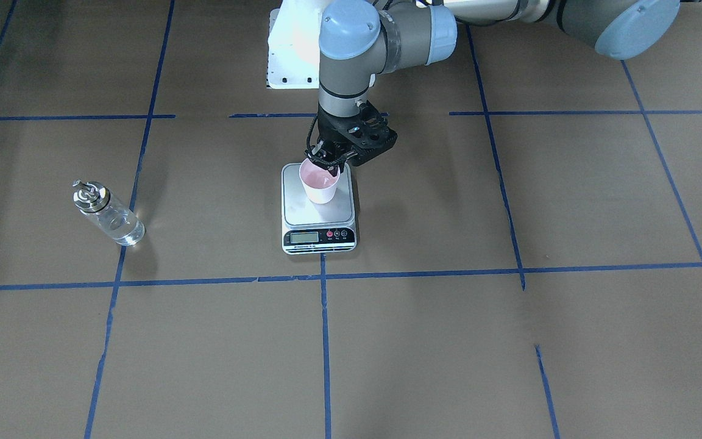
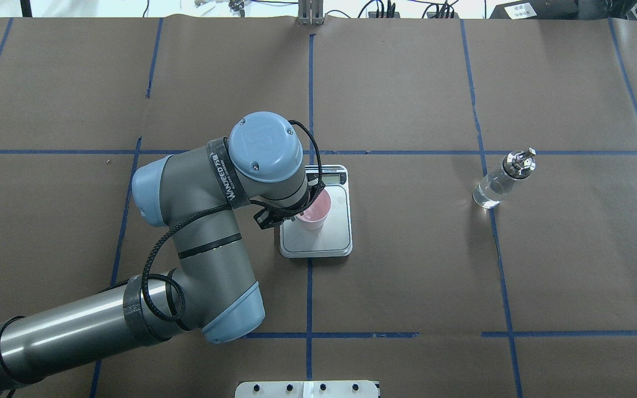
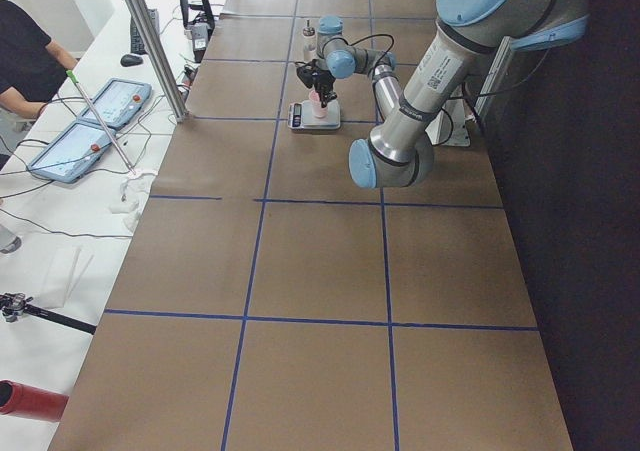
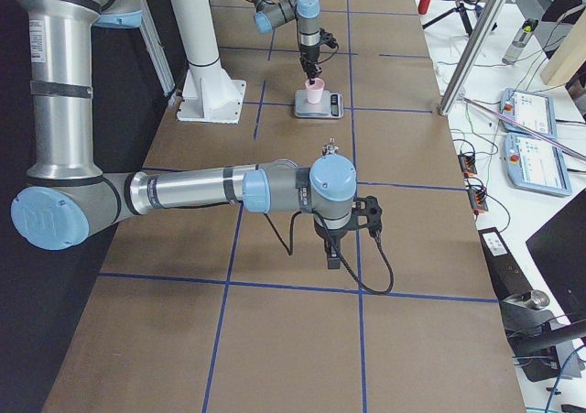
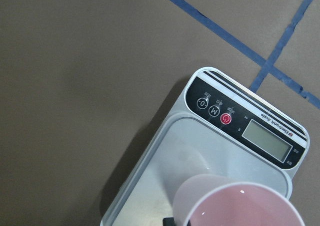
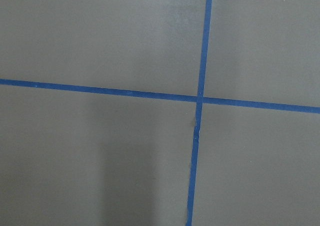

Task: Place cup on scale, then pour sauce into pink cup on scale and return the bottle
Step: 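Lower the pink cup onto the scale and open the left gripper, then withdraw the left arm while the right arm reaches toward the glass bottle, then lower the right gripper around the glass bottle's body, then close the right gripper on the bottle and lift it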

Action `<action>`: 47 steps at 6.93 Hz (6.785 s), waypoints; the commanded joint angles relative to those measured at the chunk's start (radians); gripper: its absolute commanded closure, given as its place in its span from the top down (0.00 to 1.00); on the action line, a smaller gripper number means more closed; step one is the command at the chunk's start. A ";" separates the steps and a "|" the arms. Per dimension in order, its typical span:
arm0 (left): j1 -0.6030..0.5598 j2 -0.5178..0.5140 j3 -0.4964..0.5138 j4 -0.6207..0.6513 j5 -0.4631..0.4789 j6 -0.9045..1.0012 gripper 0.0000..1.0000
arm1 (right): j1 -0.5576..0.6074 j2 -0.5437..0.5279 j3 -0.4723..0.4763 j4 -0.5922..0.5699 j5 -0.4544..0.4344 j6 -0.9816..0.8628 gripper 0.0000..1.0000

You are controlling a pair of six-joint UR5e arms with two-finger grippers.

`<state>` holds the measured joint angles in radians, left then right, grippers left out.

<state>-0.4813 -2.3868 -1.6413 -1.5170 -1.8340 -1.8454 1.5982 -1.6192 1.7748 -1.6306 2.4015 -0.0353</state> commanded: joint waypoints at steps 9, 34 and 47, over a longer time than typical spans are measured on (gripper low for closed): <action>-0.293 0.184 -0.549 0.394 -0.155 0.530 1.00 | -0.093 -0.001 0.452 -0.253 0.013 0.210 1.00; -0.793 0.689 -0.319 0.178 -0.168 1.898 1.00 | -1.299 -0.008 -0.066 1.025 -1.613 1.122 1.00; -0.793 0.661 -0.327 0.187 -0.128 1.887 1.00 | -1.224 0.036 -0.110 1.057 -1.598 1.123 0.97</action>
<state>-1.2749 -1.7175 -1.9644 -1.3345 -1.9642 0.0417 0.3692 -1.5834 1.6670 -0.5744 0.7981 1.0878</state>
